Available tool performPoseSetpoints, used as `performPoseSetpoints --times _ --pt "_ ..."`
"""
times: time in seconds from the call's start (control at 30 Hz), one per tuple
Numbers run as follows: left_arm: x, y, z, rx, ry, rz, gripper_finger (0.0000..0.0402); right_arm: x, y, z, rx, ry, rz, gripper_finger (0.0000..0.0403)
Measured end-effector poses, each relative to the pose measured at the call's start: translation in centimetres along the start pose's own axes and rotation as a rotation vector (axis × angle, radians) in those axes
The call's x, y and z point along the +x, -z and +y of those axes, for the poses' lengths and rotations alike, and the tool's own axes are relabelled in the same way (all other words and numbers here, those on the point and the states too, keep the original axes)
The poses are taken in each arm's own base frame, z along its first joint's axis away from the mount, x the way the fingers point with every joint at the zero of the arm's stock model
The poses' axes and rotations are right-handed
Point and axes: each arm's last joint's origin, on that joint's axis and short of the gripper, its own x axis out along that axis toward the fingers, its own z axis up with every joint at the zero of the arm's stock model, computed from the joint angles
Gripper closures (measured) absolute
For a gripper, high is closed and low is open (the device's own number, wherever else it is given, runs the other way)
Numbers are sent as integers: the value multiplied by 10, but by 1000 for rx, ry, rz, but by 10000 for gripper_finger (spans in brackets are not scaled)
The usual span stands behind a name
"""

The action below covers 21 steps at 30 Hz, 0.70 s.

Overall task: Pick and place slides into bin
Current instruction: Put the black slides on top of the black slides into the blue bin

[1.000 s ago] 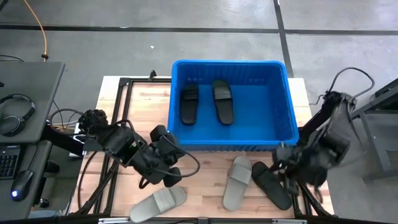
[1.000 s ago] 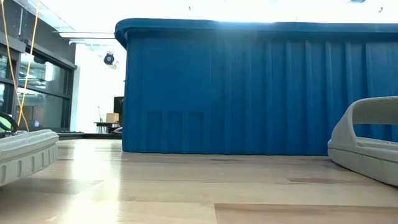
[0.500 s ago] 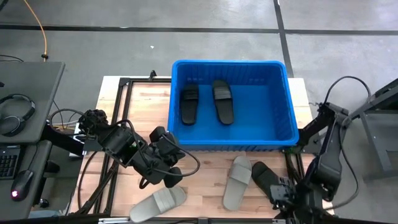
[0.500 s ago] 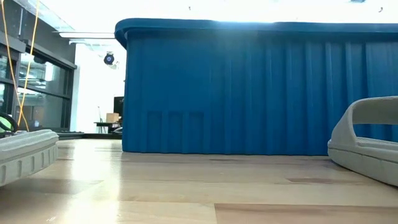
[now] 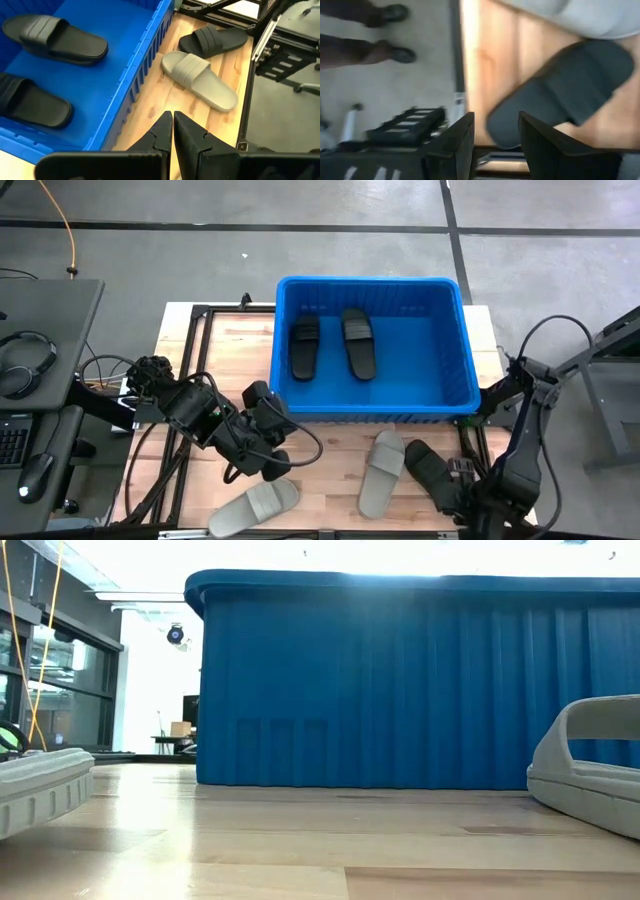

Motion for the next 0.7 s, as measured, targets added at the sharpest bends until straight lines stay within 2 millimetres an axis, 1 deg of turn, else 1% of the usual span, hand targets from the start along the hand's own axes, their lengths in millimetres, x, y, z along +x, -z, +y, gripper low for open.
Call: performPoseSetpoints --times 0.1,0.27,0.43,0.53,0.6,0.7 --pt "0 1 0 24 -5 5 394 2 0 -3 -47 66 -14 263" --pt "0 1 1 38 -10 10 394 3 -1 -5 -120 135 -98 262" --pt "0 1 1 11 -10 9 394 2 -5 -8 -242 209 -190 256" --pt "0 1 1 -11 -11 8 394 2 -5 -8 -265 223 -203 251" --pt "0 1 1 -18 -11 6 394 3 -2 -7 -268 234 -207 248" --pt "0 1 1 -21 -15 1 394 8 7 -4 -269 297 -227 247"
